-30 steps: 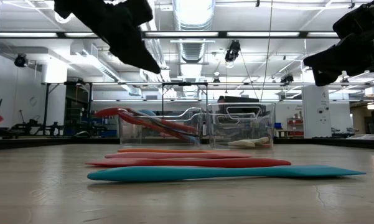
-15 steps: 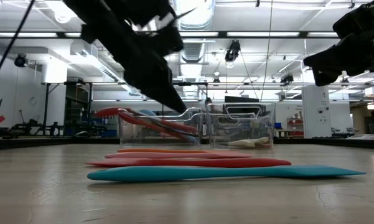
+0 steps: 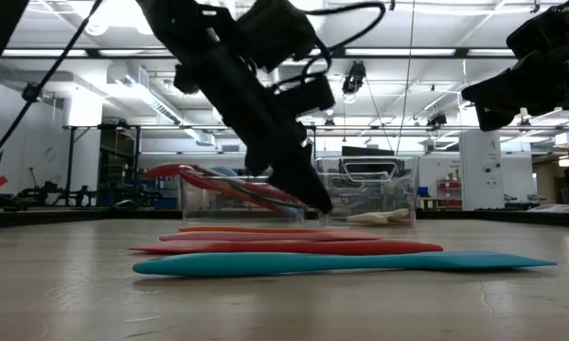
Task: Pick & Place Kitchen Items
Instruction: Put the orange spatula into the yellow bin
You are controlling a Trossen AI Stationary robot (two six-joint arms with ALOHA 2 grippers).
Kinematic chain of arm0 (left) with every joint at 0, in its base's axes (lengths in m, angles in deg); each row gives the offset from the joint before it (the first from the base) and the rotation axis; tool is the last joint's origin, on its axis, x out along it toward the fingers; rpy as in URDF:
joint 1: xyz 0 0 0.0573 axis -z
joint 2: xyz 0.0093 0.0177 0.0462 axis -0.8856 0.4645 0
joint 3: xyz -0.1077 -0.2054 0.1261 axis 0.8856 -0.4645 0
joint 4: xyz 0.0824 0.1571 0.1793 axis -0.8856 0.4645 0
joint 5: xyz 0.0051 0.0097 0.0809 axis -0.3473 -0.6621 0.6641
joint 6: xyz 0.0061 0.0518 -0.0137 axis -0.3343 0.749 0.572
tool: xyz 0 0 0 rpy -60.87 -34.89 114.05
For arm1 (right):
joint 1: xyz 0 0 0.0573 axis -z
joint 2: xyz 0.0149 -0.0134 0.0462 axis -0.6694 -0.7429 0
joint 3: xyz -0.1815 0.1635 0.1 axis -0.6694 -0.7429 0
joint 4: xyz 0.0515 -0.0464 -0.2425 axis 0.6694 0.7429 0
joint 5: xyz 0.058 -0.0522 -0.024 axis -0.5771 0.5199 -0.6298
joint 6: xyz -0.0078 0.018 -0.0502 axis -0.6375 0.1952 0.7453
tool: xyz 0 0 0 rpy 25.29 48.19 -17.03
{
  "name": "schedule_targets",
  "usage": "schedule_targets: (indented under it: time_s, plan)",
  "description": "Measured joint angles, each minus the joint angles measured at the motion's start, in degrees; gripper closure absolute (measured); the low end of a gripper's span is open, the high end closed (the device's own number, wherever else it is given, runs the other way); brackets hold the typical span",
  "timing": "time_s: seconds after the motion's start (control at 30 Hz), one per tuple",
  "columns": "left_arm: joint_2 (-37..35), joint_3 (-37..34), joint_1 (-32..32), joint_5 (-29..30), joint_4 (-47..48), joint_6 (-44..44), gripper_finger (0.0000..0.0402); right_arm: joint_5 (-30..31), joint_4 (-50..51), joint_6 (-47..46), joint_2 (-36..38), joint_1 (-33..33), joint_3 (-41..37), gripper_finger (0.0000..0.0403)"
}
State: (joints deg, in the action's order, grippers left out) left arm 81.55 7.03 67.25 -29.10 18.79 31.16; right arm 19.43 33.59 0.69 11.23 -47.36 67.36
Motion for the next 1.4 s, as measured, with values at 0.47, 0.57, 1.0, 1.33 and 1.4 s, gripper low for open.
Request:
schedule_targets:
  time_s: [0.47,0.57,1.0,1.33,1.4]
  plan:
    - [3.25,0.21,-0.2,-2.11,0.66,-0.76,0.0183,-0.02,0.0,-0.03,0.0,0.0,0.0,0.0394]
    - [3.47,0.21,-0.51,-3.54,0.75,-1.88,0.0183,0.0,0.0,0.01,-0.04,0.0,0.0,0.0394]
    - [4.11,0.29,-3.14,-10.31,2.45,-6.17,0.0196,0.0,-0.01,-0.01,0.0,0.02,0.0,0.0394]
    - [4.7,0.22,-4.06,-12.8,2.62,-6.98,0.0285,0.0,-0.01,0.01,0.0,0.02,0.0,0.0394]
    - [4.7,0.21,-4.21,-14.76,2.51,-7.02,0.03,0.0,-0.01,-0.05,0.0,0.02,0.0,0.0394]
